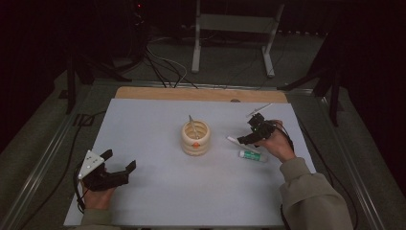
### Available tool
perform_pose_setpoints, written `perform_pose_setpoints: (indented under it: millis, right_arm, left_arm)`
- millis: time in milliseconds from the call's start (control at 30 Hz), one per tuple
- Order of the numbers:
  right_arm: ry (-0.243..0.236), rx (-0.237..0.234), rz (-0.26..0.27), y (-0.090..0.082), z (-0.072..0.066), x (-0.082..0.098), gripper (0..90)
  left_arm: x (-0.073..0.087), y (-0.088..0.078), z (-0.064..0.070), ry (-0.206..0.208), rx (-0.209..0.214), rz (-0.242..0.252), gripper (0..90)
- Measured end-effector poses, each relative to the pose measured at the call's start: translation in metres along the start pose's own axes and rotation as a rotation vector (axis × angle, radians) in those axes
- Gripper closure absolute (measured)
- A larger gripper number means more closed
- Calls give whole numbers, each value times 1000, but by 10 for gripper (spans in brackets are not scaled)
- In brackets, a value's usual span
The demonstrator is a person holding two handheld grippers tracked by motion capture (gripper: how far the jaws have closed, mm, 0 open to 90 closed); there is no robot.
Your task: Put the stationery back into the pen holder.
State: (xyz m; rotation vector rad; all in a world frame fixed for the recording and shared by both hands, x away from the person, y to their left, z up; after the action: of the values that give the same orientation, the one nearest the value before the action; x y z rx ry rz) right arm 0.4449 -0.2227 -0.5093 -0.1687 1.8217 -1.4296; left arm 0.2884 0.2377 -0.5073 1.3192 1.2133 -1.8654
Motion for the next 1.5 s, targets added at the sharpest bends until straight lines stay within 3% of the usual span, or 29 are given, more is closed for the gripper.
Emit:
perform_pose_setpoints:
  millis: [567,700,733,767,867,1500]
  right_arm:
    - [-58,-23,-81,17,0,12,477]
    - [-116,-19,-138,24,-1,17,742]
    - [-147,6,-167,28,0,20,773]
    - [-150,1,-156,28,1,19,788]
    - [-133,0,-144,28,9,20,791]
    - [-160,35,-142,28,7,20,792]
  left_arm:
    - [0,0,0,0,-1,-1,10]
    - [0,0,0,0,0,0,10]
    - [0,0,0,0,0,0,10]
    - [0,-1,0,2,-1,0,10]
    - [0,0,-1,-1,-1,1,10]
    - [0,0,0,2,1,-4,10]
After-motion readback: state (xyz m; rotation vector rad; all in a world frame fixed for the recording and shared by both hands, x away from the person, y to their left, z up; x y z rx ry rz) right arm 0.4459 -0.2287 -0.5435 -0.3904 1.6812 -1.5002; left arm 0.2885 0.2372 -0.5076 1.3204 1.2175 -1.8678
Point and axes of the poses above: each handheld gripper's, and its own axes: y roughly forward along the jaws, x roughly out of its underside, z roughly to its right, the point moved 5 cm from there along y, roughly forward along the jaws, and after that the axes turned 1 degree about y, right-handed, at the moved point
